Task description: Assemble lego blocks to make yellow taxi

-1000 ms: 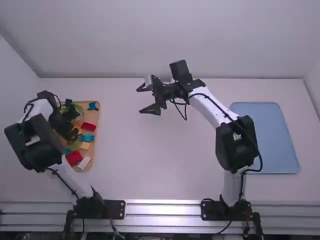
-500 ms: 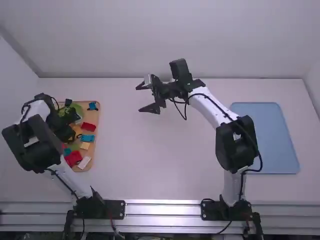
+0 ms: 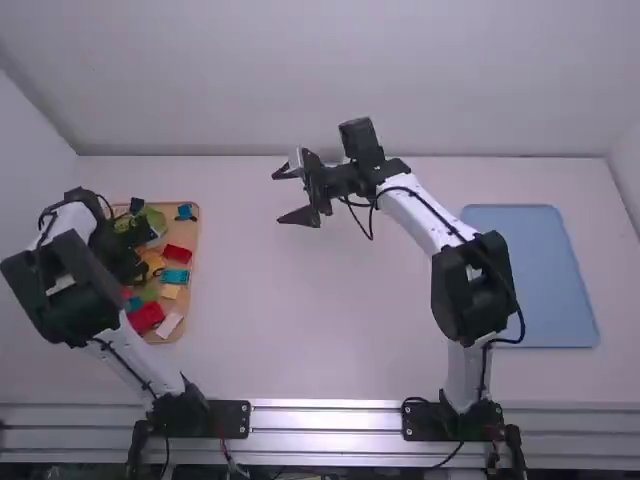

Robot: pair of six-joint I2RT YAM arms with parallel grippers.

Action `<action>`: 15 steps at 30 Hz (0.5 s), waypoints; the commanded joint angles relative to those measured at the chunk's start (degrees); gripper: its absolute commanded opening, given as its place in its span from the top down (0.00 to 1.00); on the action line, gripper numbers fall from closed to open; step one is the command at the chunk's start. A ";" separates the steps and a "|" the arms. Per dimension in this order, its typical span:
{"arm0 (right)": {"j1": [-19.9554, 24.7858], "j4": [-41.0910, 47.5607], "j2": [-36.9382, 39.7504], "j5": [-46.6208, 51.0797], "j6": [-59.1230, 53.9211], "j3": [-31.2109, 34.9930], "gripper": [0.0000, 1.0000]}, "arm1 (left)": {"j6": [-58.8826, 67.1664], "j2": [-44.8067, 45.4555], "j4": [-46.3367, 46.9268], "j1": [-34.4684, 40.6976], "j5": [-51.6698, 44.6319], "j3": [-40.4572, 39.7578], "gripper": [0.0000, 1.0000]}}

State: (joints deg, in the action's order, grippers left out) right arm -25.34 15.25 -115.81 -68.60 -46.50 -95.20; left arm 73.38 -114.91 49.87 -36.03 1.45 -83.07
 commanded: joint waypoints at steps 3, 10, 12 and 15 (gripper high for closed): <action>-0.11 0.15 -0.76 -0.57 0.07 -1.92 0.01 | 2.67 -0.37 0.61 -1.03 -0.85 2.64 0.17; -0.61 0.17 -0.76 -0.52 0.15 -1.92 0.01 | 2.73 -0.37 -2.29 -1.01 -2.97 3.39 0.16; -0.63 0.17 -0.76 -0.57 0.15 -1.92 0.01 | 2.75 -0.37 -3.52 -1.25 -4.24 3.63 0.15; -0.68 0.17 -0.76 -0.61 0.15 -1.92 0.01 | 2.73 -0.37 -3.87 -0.87 -4.39 3.65 0.16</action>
State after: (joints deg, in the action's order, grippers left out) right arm -25.71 15.31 -115.81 -68.62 -46.70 -95.20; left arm 75.13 -114.85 46.09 -37.01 -1.34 -80.29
